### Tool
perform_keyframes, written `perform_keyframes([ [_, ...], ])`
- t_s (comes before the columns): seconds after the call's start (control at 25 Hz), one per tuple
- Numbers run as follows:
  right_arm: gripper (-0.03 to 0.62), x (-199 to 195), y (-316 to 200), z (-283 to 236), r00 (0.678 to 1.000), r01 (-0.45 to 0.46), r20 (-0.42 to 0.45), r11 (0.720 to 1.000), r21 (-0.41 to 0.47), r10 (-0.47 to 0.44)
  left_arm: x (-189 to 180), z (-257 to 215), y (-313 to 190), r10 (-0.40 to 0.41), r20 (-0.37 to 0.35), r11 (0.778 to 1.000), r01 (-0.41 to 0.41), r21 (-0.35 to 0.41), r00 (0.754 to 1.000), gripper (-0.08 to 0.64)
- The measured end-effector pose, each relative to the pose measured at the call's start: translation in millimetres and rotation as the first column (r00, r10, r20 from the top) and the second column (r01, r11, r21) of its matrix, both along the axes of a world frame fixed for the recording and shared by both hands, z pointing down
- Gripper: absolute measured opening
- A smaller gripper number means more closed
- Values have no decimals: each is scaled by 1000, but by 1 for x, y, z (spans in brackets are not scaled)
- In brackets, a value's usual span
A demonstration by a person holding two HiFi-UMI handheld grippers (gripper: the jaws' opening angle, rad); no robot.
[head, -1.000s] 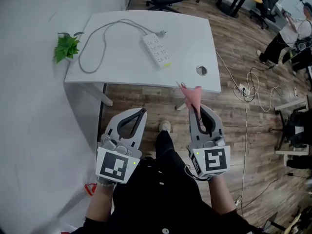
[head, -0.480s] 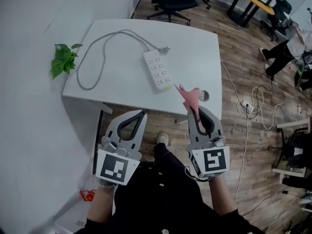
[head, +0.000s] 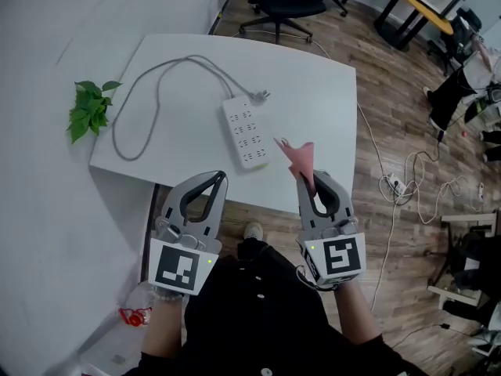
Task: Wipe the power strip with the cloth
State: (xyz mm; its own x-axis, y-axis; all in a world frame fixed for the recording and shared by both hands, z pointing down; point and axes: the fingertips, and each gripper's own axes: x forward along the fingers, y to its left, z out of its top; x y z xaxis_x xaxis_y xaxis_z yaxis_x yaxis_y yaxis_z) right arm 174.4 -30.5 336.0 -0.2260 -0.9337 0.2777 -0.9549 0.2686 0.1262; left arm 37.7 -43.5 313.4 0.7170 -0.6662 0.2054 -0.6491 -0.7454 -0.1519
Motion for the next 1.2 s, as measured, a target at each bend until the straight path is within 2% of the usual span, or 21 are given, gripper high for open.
perform_keyframes([
  [0.52, 57, 14, -35, 7, 999, 31, -14, 1000, -4, -31, 13, -2, -28, -12, 0, 1000, 12, -13, 1000, 13],
  [0.88, 57, 17, -60, 4, 1000, 9, -25, 1000, -12, -9, 5, -3, -47, -8, 3, 1000, 8, -19, 1000, 12],
  [1.2, 57, 7, -96, 8, 996, 53, -78, 999, -15, -54, -10, -3, -61, -27, -1, 1000, 27, -16, 1000, 12],
])
